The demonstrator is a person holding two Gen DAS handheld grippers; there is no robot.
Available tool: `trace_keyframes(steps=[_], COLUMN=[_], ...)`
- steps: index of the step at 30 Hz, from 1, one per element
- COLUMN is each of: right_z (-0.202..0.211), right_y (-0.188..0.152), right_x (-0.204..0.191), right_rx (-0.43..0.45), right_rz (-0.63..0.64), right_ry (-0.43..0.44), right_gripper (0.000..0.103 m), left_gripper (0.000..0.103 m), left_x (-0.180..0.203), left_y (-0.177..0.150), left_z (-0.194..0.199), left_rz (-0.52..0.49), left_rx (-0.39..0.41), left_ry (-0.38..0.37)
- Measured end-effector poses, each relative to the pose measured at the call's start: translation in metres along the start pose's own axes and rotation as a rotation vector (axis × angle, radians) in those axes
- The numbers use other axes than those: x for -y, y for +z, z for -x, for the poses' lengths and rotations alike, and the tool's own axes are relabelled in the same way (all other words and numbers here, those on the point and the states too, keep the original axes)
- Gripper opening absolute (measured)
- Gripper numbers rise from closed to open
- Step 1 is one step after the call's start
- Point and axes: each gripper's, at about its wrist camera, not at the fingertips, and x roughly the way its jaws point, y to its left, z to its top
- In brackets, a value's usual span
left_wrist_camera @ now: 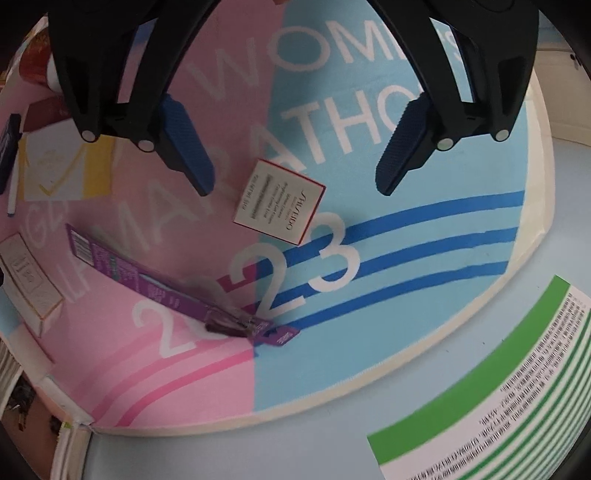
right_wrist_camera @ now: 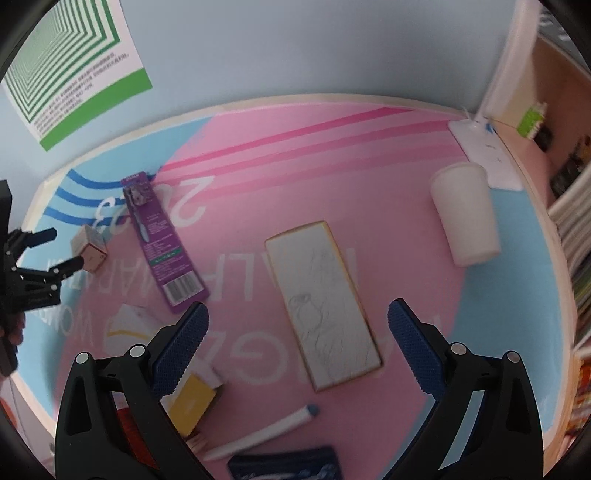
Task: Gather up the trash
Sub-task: 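Grasp the white rose-printed box with the right tool while the left tool grasps the small white cream box, then carry both held boxes over the teal wastebasket with both tools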
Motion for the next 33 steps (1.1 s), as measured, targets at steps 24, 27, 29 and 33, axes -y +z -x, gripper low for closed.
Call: trace_keyframes(steps=[24, 27, 29, 33], right_z=[-0.030, -0.008, 0.007, 0.041], right_y=[0.006, 0.001, -0.004, -0.026], right_x=[0.003, 0.005, 0.009, 0.012], right_rx=[-0.091, -0.060, -0.038, 0.003], right_rz=[-0.036, -0.050, -0.068, -0.127], right_ry=[0.006, -0.009, -0.019, -0.044], right_gripper=[0.050, 0.050, 0.050, 0.050], left_gripper=[0.043, 0.043, 0.043, 0.043], left_x=[0.000, 0.005, 0.009, 0.021], left_y=[0.012, 0.007, 0.005, 0.000], left_z=[-0.023, -0.005, 0.008, 0.037], left_rz=[-0.040, -0.060, -0.082, -0.138], left_rx=[-0.038, -0.012, 0.010, 0.065], left_ry=[-0.092, -0.093, -0.096, -0.115])
